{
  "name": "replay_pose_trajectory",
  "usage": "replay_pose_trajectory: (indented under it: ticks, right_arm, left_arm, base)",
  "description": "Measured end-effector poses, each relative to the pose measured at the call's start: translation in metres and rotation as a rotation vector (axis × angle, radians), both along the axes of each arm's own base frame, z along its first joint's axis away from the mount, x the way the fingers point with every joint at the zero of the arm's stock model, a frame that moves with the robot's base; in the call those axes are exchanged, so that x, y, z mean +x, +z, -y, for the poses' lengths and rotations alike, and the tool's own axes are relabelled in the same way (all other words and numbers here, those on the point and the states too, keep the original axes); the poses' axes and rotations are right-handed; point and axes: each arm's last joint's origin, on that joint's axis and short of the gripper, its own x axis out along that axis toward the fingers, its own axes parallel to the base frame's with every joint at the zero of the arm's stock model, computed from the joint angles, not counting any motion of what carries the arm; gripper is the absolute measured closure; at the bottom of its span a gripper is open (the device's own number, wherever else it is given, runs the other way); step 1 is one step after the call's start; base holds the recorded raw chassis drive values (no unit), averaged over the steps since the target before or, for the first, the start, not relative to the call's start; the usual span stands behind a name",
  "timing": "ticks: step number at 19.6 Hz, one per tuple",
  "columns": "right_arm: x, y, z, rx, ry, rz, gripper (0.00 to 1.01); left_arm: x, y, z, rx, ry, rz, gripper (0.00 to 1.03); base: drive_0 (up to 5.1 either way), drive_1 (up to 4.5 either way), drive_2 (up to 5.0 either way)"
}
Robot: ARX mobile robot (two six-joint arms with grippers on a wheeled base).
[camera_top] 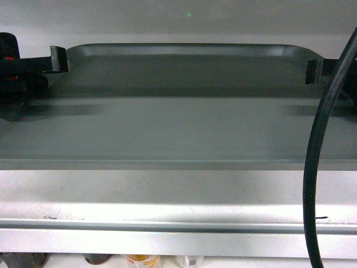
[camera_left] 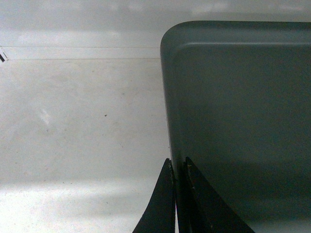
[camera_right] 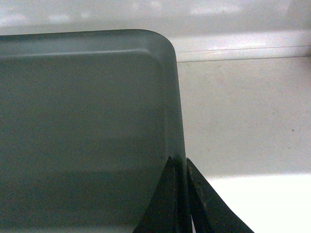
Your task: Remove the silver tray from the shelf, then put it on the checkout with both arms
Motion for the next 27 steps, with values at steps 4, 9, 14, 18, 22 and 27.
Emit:
replay_pose_trajectory:
  ticks: [4,9,14,18,22,27]
  right_arm:
    - [0.0000,0.0000,0.0000,0.000,0.000,0.000,0.98]
    - [0.0000,0.0000,0.0000,0.000,0.000,0.000,0.98]
    - [0.0010,0.0024,-0.0004,0.003,0.000,0.009,0.98]
    - [0.0012,0.0028,-0.0005,0.003,0.001,0.010,0.98]
    - [0.0010,0.0034,-0.0005,0.004,0.000,0.013,0.98]
    - [0.0012,0.0038,-0.0005,0.002,-0.003,0.012,0.98]
  left_arm:
    - [0.0000,0.0001,0.0001,0.000,0.000,0.000,1.00]
    - [0.0000,0.0000,0.0000,0.000,0.000,0.000,1.00]
    - [0.0003,0.0007,0.0000,-0.001,0.001,0.006,1.00]
    - [0.0003,0.0008,0.0001,-0.001,0.002,0.006,1.00]
    - [0.0000,0.0014,0.0005,0.000,0.003,0.007,1.00]
    - [-0.0003,0.0023,0.0013,0.001,0.002,0.010,1.00]
  base:
    - [0.0,0.00,0.0]
    - [0.0,0.00,0.0]
    - [0.0,-1.52,1.6]
    - [0.1,-4.15,4.3]
    - [0.1,-4.26,4.4]
    - [0.1,-4.20,4.4]
